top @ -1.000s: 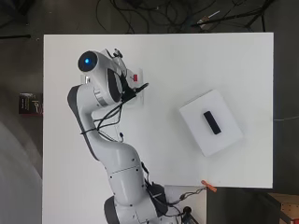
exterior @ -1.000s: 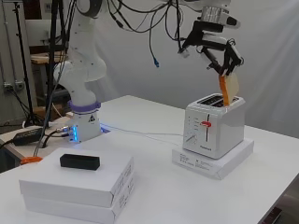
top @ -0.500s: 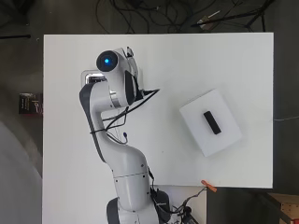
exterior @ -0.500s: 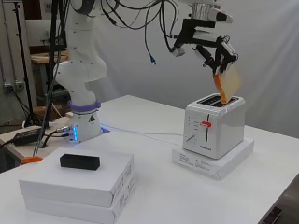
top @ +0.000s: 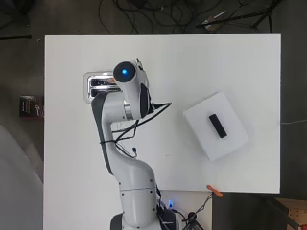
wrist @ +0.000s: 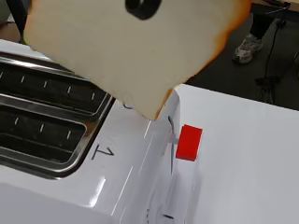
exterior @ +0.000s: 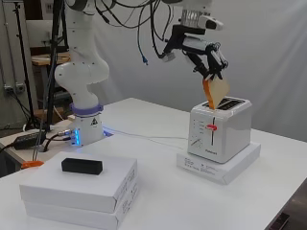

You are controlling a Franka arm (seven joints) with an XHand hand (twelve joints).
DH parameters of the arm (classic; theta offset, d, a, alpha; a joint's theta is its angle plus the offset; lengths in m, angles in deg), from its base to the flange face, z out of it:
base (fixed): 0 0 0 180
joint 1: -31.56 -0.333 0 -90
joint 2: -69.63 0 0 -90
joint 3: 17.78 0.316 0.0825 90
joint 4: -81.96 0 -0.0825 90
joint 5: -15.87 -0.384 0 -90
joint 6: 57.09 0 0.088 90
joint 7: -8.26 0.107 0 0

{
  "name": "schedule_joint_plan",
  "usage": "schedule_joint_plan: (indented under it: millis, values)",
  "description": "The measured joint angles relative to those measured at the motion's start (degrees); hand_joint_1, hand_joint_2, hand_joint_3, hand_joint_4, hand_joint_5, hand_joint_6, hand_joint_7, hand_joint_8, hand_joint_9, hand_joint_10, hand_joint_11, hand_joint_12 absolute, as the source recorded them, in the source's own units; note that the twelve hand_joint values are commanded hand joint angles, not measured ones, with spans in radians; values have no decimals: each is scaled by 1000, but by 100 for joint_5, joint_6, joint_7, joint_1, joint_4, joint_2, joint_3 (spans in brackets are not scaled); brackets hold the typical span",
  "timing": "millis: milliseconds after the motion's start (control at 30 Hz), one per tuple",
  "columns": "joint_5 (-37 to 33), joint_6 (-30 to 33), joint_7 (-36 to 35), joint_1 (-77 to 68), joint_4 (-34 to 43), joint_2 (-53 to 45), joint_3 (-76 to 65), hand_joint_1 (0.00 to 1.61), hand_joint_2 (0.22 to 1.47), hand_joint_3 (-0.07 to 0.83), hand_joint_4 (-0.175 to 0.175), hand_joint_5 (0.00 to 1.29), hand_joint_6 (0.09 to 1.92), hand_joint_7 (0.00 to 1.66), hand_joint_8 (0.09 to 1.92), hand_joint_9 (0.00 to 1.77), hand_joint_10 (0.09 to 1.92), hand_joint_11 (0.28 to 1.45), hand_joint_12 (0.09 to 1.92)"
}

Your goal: Teleoperate dual arm-hand system to toast a bread

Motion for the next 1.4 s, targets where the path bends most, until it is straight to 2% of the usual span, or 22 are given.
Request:
schedule_joint_plan:
  millis: [200, 367, 400, 433, 467, 500, 533, 567, 600, 633, 733, 800, 900, 933, 967, 1000, 1033, 1067, 1167, 1267, 1400]
  values:
    - [156, -69, 187, -76, 143, -95, 294, 1373, 1091, 0, -175, 874, 1240, 1032, 733, 1118, 810, 790, 116]
    - [45, -348, 384, -171, 785, -515, 417, 1377, 1089, 0, -175, 839, 1185, 1067, 690, 1130, 884, 856, 145]
    - [36, -386, 413, -186, 861, -588, 443, 1378, 1089, 1, -175, 834, 1167, 1070, 688, 1131, 903, 838, 266]
    - [29, -419, 419, -199, 904, -629, 467, 1374, 1101, 1, -175, 849, 1137, 1006, 778, 1097, 982, 788, 478]
    - [27, -435, 428, -211, 938, -654, 493, 1414, 1084, 0, -106, 682, 794, 984, 809, 1109, 984, 736, 657]
    - [27, -431, 458, -221, 948, -681, 525, 1447, 1069, 0, -45, 587, 474, 976, 822, 1122, 976, 695, 782]
    - [25, -424, 479, -225, 926, -691, 540, 1467, 1061, 0, -4, 562, 259, 969, 834, 1128, 971, 664, 849]
    - [22, -436, 473, -224, 892, -692, 536, 1477, 1058, 0, 20, 564, 134, 961, 848, 1129, 972, 645, 876]
    - [12, -469, 443, -222, 868, -708, 521, 1482, 1057, 1, 34, 569, 87, 955, 858, 1127, 973, 634, 886]
    - [4, -505, 406, -221, 870, -734, 500, 1485, 1057, 1, 41, 570, 87, 951, 870, 1127, 970, 628, 889]
    - [8, -634, 454, -228, 947, -831, 459, 1491, 1048, 0, 37, 534, 87, 989, 825, 1124, 999, 638, 1129]
    - [30, -680, 582, -236, 973, -858, 453, 1393, 1095, 9, 28, 491, 87, 967, 1000, 1149, 1066, 661, 1335]
    - [47, -727, 736, -248, 914, -876, 463, 1339, 1135, 6, 16, 462, 87, 925, 1150, 1144, 1317, 704, 1536]
    - [49, -731, 721, -250, 894, -880, 463, 935, 1062, -8, 13, 438, 87, 891, 935, 1064, 1145, 652, 1316]
    - [53, -724, 702, -251, 860, -881, 458, 564, 936, -22, 21, 325, 87, 686, 586, 831, 764, 561, 882]
    - [80, -730, 707, -265, 818, -897, 460, 325, 859, -18, 29, 208, 87, 425, 319, 580, 437, 482, 513]
    - [141, -787, 728, -294, 796, -952, 459, 199, 838, -9, 38, 149, 87, 277, 164, 437, 233, 441, 274]
    - [211, -897, 737, -323, 816, -1042, 453, 141, 842, -3, 46, 134, 87, 216, 87, 377, 120, 424, 139]
    - [306, -1190, 763, -388, 1228, -1278, 425, 73, 868, 7, 69, 141, 87, 191, 87, 345, 87, 414, 87]
    - [419, -1311, 863, -416, 1731, -1359, 409, 11, 943, 9, 90, 237, 87, 261, 87, 396, 87, 421, 87]
    - [629, -1227, 1085, -417, 1680, -1337, 315, 0, 999, 13, 103, 327, 87, 312, 87, 449, 87, 443, 87]
